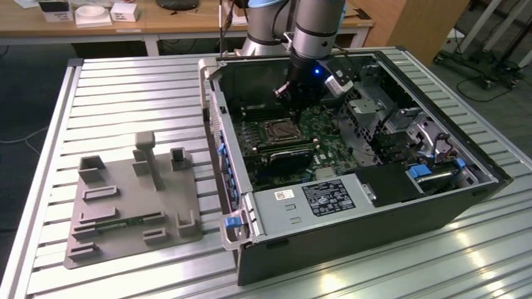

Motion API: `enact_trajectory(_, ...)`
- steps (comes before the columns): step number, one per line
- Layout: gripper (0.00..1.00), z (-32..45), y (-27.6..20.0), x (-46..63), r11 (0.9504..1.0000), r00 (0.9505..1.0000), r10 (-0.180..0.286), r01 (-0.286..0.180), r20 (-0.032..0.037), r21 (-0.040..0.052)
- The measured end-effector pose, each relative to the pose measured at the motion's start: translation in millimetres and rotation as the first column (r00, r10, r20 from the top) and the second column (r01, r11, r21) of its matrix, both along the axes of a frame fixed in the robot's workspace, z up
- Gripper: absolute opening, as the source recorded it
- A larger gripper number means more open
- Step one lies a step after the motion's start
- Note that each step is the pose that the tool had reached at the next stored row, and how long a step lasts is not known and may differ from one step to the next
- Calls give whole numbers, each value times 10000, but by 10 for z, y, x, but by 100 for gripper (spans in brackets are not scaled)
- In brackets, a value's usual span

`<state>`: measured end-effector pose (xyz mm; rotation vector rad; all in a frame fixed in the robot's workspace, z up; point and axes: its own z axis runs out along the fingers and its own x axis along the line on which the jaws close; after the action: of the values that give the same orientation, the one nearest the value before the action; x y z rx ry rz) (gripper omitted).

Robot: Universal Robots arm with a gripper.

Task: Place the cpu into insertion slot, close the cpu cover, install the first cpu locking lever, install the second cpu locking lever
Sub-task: 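Install the second cpu locking lever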

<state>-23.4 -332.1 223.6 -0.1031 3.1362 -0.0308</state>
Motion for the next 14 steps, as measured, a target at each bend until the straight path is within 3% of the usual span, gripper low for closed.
enact_trajectory(5, 10, 8, -90, 0, 10000, 10000, -27, 27, 0, 0)
enact_trajectory(14, 10, 66, -191, 0, 10000, 10000, -36, 36, 0, 2)
